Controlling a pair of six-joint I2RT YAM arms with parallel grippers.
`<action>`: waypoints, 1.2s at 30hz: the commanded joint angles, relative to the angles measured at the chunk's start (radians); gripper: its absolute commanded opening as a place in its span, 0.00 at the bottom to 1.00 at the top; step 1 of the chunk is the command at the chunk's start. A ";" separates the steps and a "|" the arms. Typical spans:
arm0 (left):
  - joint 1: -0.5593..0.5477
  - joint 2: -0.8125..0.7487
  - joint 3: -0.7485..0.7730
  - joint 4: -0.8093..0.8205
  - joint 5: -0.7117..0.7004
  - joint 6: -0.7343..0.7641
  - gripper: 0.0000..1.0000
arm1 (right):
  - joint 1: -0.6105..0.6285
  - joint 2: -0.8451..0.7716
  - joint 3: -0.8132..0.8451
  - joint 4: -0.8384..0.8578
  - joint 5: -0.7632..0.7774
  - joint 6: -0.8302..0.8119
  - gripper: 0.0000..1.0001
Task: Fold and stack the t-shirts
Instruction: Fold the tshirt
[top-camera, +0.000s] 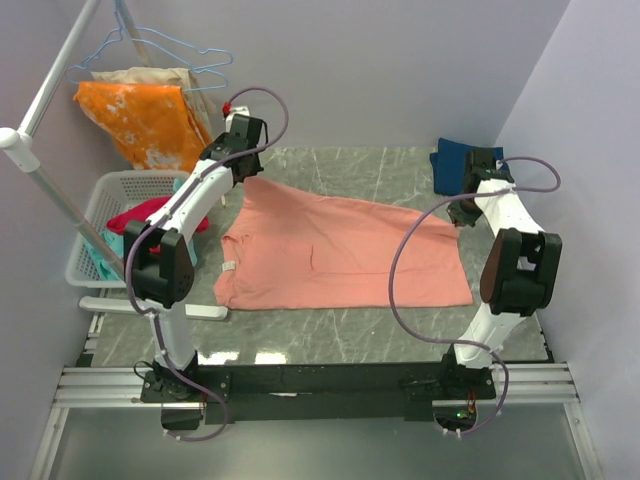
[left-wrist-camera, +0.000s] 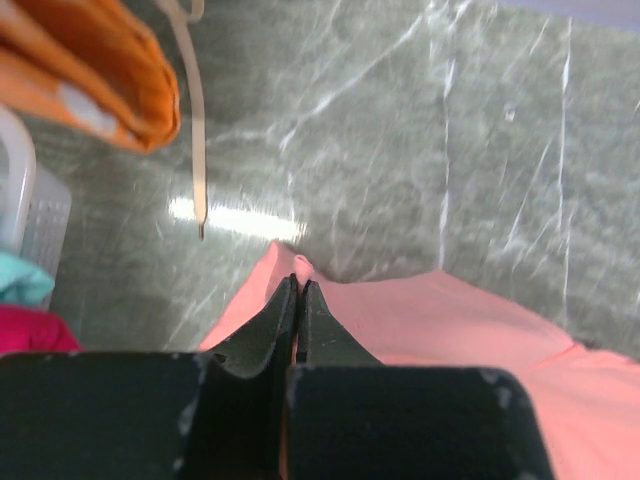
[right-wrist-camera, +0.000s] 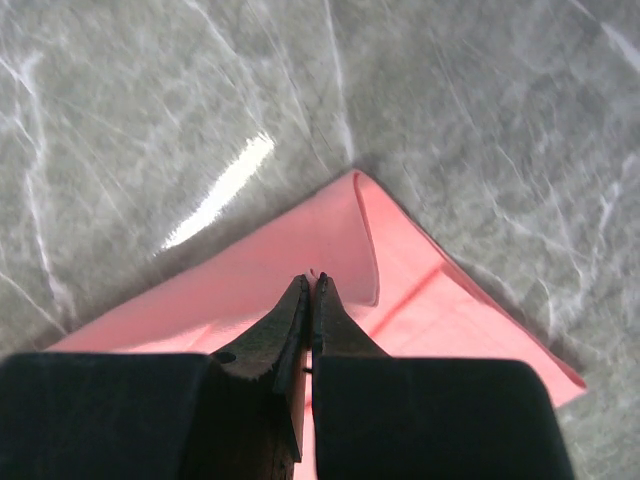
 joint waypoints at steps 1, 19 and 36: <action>-0.023 -0.105 -0.100 -0.040 -0.001 -0.036 0.01 | -0.004 -0.109 -0.097 0.026 0.037 0.014 0.00; -0.101 -0.350 -0.463 -0.109 -0.028 -0.154 0.01 | -0.006 -0.223 -0.339 0.017 0.169 0.088 0.00; -0.106 -0.401 -0.577 -0.149 -0.015 -0.199 0.01 | -0.006 -0.096 -0.258 -0.051 0.249 0.132 0.23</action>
